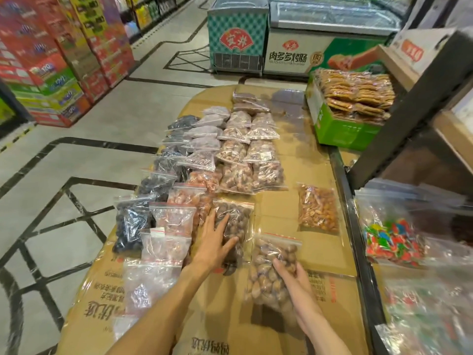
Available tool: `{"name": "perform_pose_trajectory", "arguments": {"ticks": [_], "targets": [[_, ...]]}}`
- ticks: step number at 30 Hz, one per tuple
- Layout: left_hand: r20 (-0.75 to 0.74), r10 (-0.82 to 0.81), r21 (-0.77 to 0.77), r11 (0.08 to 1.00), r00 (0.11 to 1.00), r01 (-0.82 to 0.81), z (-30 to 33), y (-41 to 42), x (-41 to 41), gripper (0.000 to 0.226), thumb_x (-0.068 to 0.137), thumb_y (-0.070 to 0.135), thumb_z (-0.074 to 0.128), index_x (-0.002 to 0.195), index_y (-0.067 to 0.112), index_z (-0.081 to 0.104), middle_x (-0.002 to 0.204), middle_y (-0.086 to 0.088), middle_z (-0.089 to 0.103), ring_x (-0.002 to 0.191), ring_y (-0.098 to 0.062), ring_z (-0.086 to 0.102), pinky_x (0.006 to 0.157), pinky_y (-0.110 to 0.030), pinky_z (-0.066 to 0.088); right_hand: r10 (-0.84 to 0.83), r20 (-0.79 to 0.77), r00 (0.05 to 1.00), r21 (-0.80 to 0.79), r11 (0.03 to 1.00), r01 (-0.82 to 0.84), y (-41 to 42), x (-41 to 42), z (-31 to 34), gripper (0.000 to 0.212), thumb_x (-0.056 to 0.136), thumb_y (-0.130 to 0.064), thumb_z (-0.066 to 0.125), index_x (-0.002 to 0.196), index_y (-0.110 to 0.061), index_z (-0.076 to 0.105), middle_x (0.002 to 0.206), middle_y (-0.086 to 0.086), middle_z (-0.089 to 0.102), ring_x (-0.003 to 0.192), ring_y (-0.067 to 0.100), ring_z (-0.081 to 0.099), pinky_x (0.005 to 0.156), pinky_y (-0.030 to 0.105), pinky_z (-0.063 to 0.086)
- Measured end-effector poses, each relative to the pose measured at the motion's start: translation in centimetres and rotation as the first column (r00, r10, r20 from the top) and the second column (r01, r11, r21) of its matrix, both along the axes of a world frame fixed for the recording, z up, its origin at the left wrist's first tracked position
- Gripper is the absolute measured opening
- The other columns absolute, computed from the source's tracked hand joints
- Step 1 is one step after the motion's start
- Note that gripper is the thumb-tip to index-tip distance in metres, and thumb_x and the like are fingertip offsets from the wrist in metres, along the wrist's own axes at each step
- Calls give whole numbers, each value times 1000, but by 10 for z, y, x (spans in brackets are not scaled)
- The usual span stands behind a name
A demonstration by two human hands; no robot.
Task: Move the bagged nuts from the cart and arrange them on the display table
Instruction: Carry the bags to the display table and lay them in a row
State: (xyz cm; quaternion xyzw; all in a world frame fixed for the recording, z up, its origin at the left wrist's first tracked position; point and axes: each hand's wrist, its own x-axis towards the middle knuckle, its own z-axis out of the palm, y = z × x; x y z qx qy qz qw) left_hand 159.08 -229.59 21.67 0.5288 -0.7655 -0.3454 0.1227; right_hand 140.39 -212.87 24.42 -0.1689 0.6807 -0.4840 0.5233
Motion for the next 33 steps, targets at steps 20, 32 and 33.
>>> {"name": "perform_pose_trajectory", "arguments": {"ticks": [20,32,33], "targets": [[230,-10,-118,992,973,38,5,25,-5,73,107,56,45,168,39,8,174,2,-24,160,-23,-26,130,-40,-5,394,-732,556,199,904,-378,-56,3,-15,103,99,-50,66,167,-39,-11,165,-11,-44,158,15,-31,132,45,-4],[439,-44,-218,964,897,154,11,36,-1,76,104,71,18,163,36,-16,171,-9,-27,158,-32,-28,133,-50,-2,449,-772,450,293,879,-376,-46,-5,-7,116,93,-53,72,165,-39,-18,168,-2,-38,158,20,-29,132,46,-5],[485,-48,-256,947,873,194,12,42,5,79,101,74,9,164,34,-16,171,-11,-26,159,-32,-27,133,-52,1,459,-781,423,304,872,-384,-36,-5,-5,116,93,-54,72,165,-38,-17,169,-1,-36,158,20,-28,132,46,-6]]}}
